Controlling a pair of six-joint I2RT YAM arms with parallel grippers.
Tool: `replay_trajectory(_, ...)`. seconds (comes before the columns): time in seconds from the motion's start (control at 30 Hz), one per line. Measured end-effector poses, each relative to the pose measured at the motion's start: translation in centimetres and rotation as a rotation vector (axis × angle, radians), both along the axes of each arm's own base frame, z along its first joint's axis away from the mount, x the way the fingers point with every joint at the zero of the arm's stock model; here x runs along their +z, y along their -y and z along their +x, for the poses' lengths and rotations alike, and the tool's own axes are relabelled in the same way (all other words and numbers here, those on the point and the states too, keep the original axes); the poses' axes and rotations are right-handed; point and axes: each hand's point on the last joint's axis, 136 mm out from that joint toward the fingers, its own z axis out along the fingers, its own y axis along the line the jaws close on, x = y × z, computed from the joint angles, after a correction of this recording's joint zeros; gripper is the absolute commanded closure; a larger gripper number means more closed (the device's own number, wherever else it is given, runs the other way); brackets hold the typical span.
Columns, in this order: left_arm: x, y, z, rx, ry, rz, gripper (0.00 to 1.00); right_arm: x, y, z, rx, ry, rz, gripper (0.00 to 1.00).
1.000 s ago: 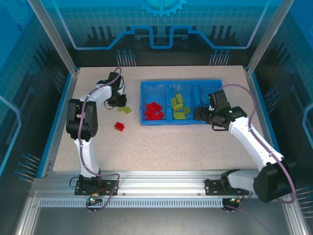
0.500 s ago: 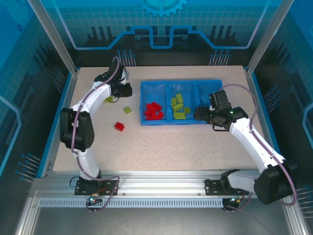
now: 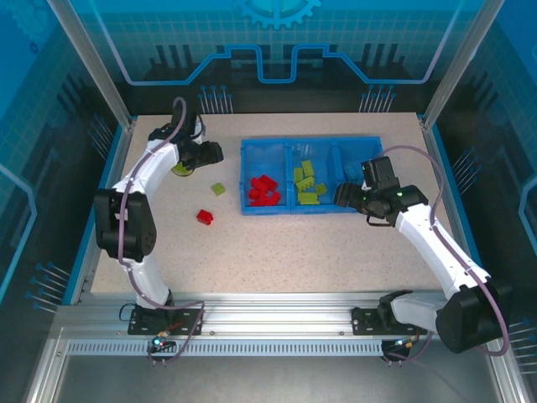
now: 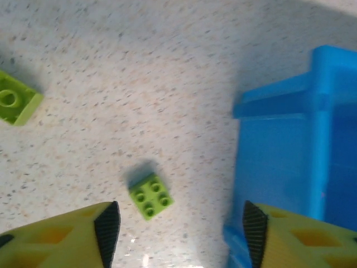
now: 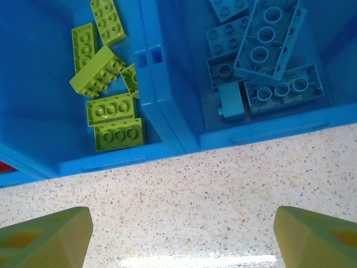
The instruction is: Sort the legos into containers by color
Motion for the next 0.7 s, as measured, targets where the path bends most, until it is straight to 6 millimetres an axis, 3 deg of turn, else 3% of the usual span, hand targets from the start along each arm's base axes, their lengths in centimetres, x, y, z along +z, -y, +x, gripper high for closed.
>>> replay_trajectory(0.33, -8.3, 2.0, -1.8, 0.082, -0.265, -0.126, 0.24, -0.1, -0.3, 0.2, 0.004, -0.001, 0.02, 0.14)
replay_trajectory(0.6, -9.9, 2.4, -2.4, 0.132, -0.327, -0.13, 0.32, -0.3, 0.0, 0.2, -0.008, -0.006, 0.022, 0.14)
replay_trajectory(0.7, -10.8, 2.5, -2.1, 0.147, -0.346, -0.125, 0.41, -0.3, 0.1, 0.1, -0.009, -0.007, 0.022, 0.14)
